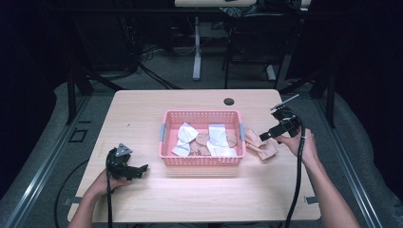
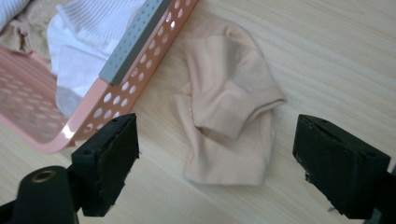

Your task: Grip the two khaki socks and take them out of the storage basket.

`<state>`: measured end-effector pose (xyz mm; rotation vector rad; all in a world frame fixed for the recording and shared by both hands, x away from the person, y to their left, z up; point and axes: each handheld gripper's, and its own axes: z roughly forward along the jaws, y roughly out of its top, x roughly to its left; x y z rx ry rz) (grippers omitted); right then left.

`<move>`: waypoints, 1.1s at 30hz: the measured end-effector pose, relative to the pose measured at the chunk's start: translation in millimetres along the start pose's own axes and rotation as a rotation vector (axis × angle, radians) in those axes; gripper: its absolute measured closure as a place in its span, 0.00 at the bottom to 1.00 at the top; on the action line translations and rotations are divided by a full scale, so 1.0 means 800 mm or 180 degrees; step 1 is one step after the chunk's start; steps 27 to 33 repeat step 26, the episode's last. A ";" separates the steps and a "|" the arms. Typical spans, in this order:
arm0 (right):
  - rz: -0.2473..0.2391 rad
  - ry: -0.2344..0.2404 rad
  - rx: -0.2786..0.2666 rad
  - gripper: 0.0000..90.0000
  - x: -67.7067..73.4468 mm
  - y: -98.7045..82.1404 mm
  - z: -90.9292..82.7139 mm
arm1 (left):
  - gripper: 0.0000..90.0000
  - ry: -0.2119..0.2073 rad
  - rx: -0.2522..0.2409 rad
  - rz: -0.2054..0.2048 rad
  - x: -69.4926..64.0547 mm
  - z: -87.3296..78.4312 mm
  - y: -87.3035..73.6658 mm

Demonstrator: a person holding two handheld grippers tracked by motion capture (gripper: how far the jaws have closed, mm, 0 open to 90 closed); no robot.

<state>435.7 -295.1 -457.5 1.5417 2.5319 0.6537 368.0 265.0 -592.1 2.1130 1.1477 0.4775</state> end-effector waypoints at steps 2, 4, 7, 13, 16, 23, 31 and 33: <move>-0.0053 -0.0041 0.0011 0.07 0.001 -0.009 -0.006 | 0.00 -0.0001 -0.0002 -0.0001 0.000 0.000 0.000; -0.0089 -0.0108 0.0015 0.03 0.002 -0.019 -0.011 | 0.00 -0.0002 -0.0001 -0.0002 0.000 0.000 0.000; -0.0090 -0.0110 -0.0010 0.00 0.004 -0.038 -0.013 | 0.00 -0.0002 -0.0001 -0.0002 0.000 0.000 0.000; -0.0092 -0.0145 0.0021 0.00 -0.001 -0.077 0.001 | 0.00 0.0001 -0.0001 -0.0003 0.000 0.000 0.000; -0.0049 -0.0167 0.0081 0.00 -0.006 -0.091 0.010 | 0.00 -0.0001 -0.0003 -0.0004 0.000 0.000 0.000; -0.0038 -0.0188 0.0248 0.00 -0.014 -0.104 0.025 | 0.00 0.0000 -0.0002 -0.0002 0.000 0.000 0.000; -0.0021 -0.0167 0.0283 0.00 -0.015 -0.105 0.032 | 0.00 -0.0001 -0.0002 -0.0003 0.000 0.000 0.000; -0.0021 -0.0167 0.0283 0.00 -0.015 -0.105 0.032 | 0.00 -0.0001 -0.0002 -0.0003 0.000 0.000 0.000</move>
